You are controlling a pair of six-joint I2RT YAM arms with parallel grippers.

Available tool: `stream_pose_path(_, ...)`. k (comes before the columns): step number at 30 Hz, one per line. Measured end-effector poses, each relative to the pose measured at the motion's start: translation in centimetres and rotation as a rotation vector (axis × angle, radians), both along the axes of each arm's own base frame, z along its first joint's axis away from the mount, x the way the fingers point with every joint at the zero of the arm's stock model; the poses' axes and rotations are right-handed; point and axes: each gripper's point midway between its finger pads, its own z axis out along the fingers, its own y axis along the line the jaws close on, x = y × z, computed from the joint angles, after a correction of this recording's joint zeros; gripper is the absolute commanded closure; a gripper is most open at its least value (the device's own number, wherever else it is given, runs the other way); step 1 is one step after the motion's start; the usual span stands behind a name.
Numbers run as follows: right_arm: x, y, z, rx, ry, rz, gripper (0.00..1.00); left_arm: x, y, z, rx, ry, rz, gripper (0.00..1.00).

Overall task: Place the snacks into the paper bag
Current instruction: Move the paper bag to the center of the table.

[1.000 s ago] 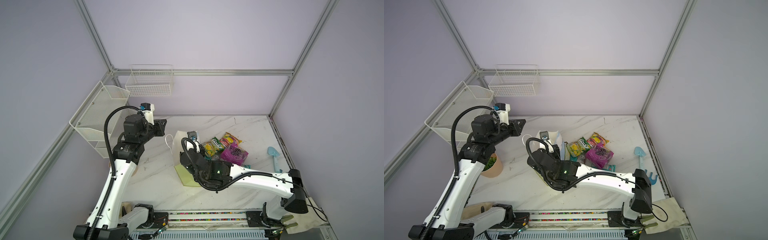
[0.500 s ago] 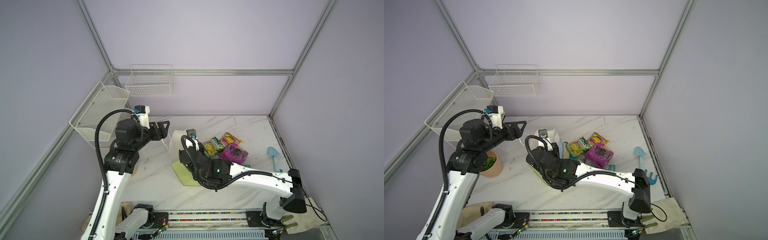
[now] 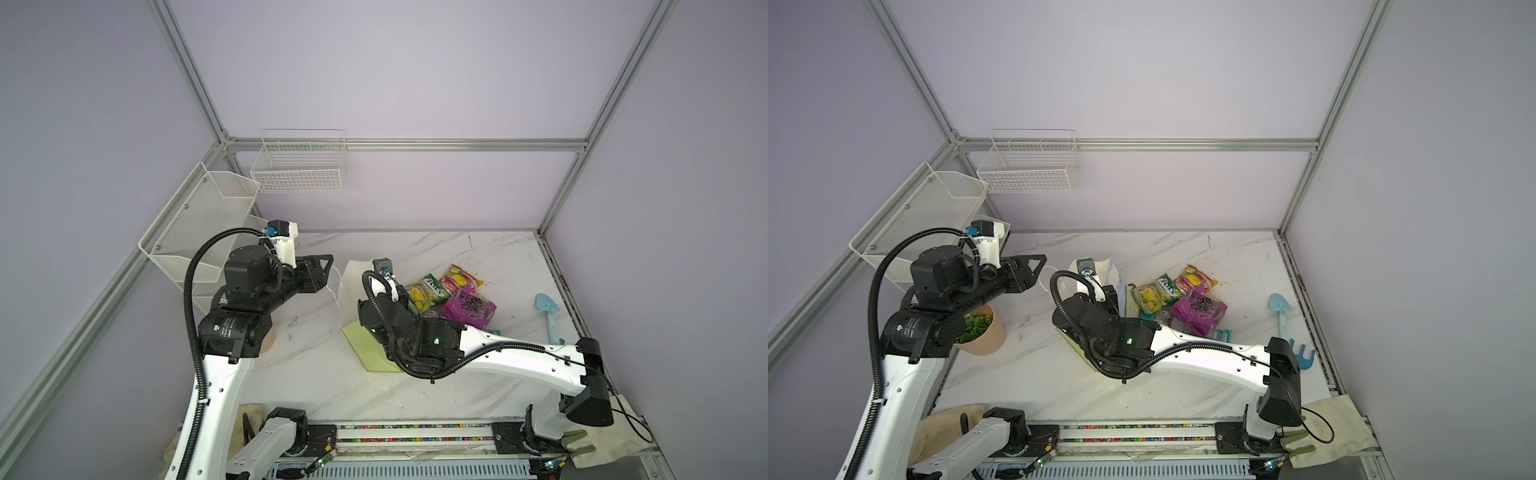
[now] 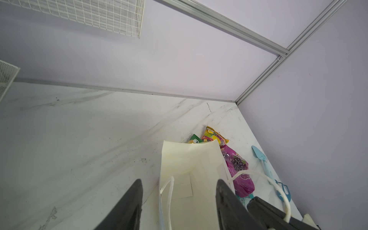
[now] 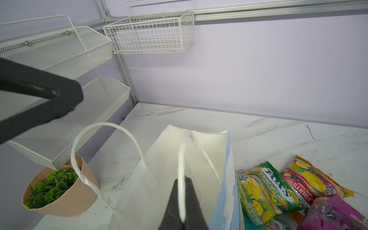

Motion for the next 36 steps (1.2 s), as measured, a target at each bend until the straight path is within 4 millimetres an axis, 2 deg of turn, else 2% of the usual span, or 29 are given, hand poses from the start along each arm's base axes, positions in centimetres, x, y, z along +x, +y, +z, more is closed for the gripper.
stream_pose_path(3, 0.0, 0.0, 0.0, 0.0, 0.0, 0.0, 0.99, 0.1, -0.3, -0.8, -0.014, 0.028, -0.015, 0.56)
stream_pose_path(13, 0.0, 0.0, 0.0, 0.0, 0.0, 0.0, 0.99, 0.5, -0.9, -2.8, -0.013, 0.085, -0.039, 0.58)
stream_pose_path(23, 0.0, 0.0, 0.0, 0.0, 0.0, 0.0, 0.99, 0.8, -1.7, -4.4, 0.003, 0.128, -0.062, 1.0)
stream_pose_path(30, 0.1, 0.0, 0.2, -0.003, -0.008, 0.001, 0.98, 1.4, -1.0, -4.8, 0.046, 0.129, -0.03, 1.0)
stream_pose_path(36, 1.4, -0.5, 0.4, -0.011, -0.016, -0.015, 0.98, 3.9, -0.6, -6.1, 0.083, 0.166, 0.003, 1.0)
